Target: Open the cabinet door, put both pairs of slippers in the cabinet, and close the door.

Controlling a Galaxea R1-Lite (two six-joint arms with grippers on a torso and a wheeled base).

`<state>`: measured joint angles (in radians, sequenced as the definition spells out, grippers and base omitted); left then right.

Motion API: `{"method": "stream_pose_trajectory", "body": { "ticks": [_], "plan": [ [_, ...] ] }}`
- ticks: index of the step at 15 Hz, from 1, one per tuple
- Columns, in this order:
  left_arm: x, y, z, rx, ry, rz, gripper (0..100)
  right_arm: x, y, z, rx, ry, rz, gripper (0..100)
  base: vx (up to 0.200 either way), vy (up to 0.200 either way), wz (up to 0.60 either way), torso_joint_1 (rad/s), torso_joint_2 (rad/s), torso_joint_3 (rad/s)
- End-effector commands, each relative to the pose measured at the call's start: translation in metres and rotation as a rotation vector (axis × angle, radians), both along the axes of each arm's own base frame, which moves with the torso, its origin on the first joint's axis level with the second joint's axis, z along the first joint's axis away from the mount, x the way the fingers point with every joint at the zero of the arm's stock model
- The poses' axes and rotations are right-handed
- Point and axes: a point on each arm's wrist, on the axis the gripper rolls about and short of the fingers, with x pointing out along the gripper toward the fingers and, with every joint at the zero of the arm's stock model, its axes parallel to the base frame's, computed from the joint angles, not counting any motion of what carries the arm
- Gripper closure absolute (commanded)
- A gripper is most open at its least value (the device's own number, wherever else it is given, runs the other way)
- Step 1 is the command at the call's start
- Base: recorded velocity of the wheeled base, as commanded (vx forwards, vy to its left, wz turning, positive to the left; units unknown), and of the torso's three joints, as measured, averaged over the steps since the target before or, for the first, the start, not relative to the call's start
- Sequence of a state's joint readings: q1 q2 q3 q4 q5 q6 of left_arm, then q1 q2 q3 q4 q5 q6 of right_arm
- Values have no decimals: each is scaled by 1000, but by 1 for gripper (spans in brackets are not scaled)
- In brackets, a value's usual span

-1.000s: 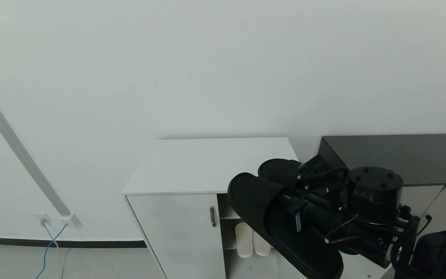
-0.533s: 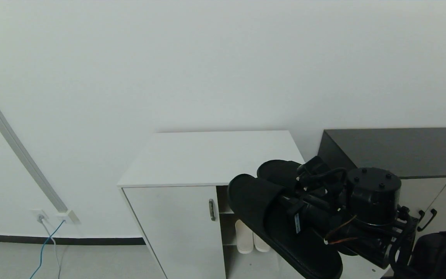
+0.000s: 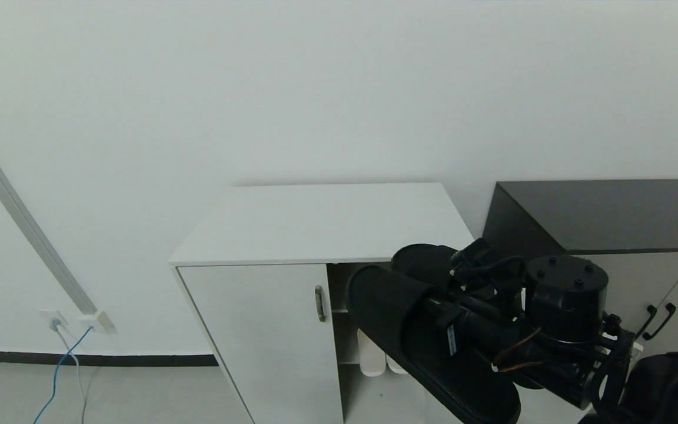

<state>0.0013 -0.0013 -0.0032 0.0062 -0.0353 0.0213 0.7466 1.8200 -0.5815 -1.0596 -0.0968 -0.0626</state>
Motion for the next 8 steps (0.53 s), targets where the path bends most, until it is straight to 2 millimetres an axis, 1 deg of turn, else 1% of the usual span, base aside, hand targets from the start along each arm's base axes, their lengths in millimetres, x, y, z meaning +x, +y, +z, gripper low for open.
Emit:
{"method": "stream_pose_trajectory", "body": {
  "ticks": [1,8],
  "plan": [
    [0,0,0,-1,1,0,100,0,0,-2,-6,6,1,100,0,0,0,-227,510,300],
    [0,0,0,0,1,0,100,-1,-1,-4,-11,11,1,100,0,0,0,-221,542,319]
  ]
}}
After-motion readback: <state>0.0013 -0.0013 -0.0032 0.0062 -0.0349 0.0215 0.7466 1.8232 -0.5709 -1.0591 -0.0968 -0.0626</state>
